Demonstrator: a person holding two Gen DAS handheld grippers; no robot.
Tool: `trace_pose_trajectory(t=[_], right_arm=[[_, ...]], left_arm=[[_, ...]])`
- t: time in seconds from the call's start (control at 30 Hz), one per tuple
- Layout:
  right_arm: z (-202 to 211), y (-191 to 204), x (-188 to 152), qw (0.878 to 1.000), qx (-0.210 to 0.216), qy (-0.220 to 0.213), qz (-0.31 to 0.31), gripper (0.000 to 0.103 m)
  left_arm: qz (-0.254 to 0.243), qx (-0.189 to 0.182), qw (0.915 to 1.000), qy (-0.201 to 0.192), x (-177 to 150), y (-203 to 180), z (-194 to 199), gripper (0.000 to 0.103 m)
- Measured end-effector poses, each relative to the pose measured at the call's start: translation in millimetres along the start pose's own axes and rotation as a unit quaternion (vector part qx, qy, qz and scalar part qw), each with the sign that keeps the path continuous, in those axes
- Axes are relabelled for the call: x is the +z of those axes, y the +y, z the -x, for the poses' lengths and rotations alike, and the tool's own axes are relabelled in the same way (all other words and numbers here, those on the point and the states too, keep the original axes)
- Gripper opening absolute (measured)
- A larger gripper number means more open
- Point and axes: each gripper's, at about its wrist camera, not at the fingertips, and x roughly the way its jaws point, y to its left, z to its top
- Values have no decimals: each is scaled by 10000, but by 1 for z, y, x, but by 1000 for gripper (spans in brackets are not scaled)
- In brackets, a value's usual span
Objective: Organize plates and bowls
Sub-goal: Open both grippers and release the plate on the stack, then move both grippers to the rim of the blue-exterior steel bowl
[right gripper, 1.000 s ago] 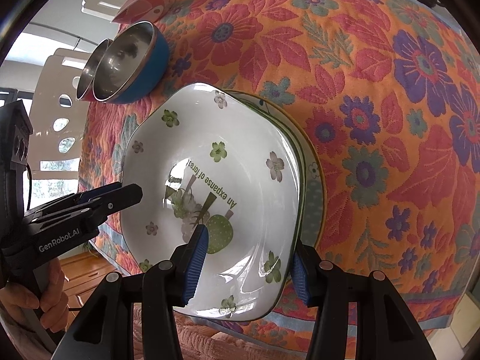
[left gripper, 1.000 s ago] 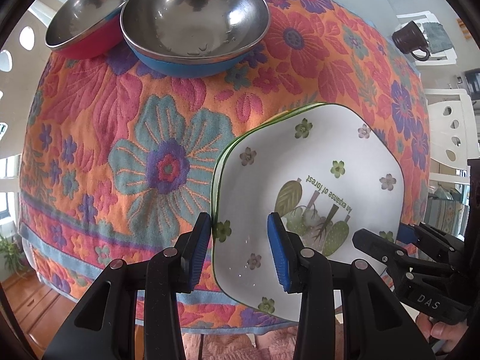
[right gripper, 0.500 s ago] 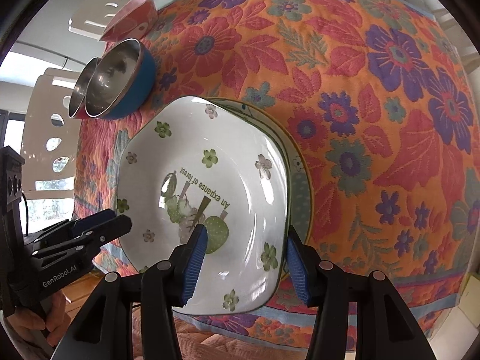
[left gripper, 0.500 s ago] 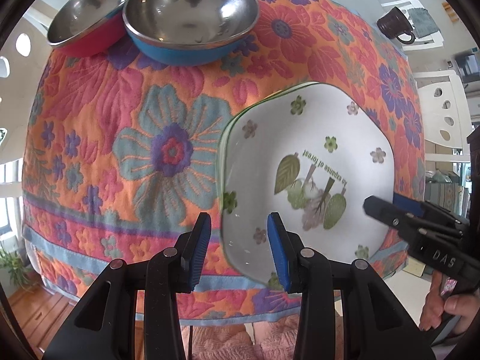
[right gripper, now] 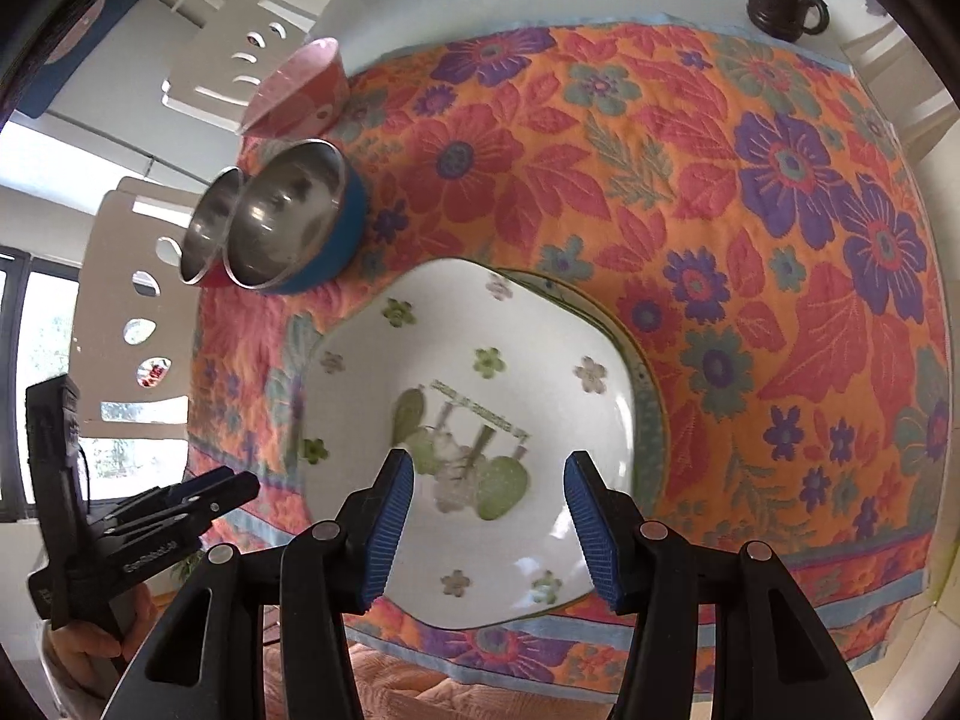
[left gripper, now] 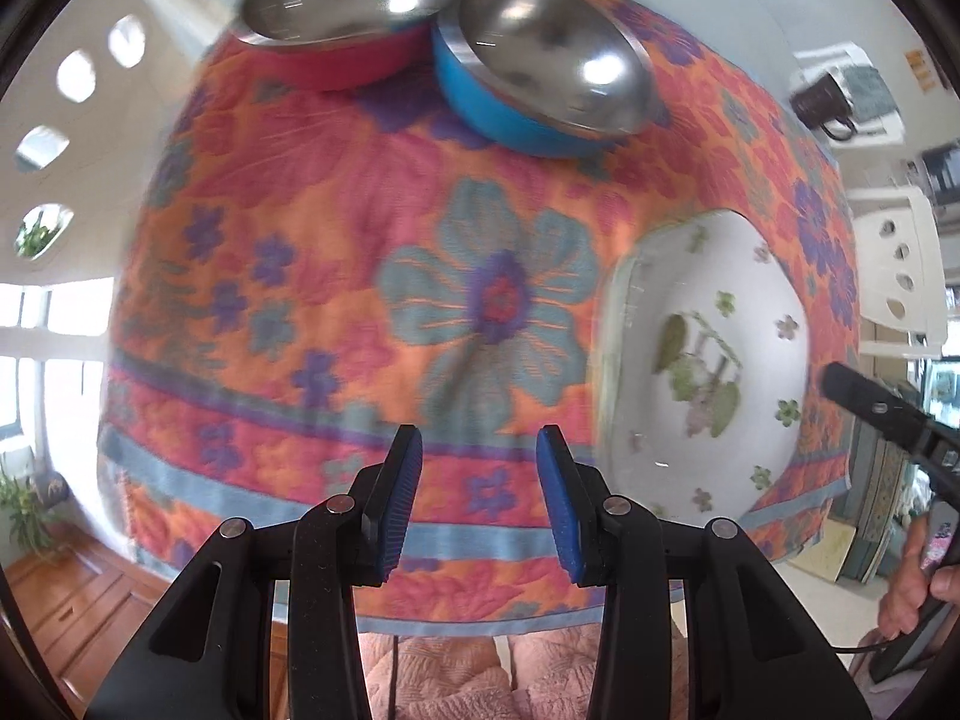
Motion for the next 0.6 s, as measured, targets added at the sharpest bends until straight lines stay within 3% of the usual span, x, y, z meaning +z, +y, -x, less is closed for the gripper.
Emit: trace_pose_trajectory(t=[0.4, 0.53, 0.6], right_arm=[[11, 98, 47, 9954, 530, -179, 782, 53], [0, 115, 77, 9935, 649, -137, 928, 53], [-8, 117, 91, 9936, 644, -89, 922, 53]], left_arm=[[988, 37, 9948, -224, 34, 74, 37, 41], [1111, -155, 9928, -414, 56, 76, 48, 58], [1120, -224, 9923, -487, 66, 69, 50, 59]])
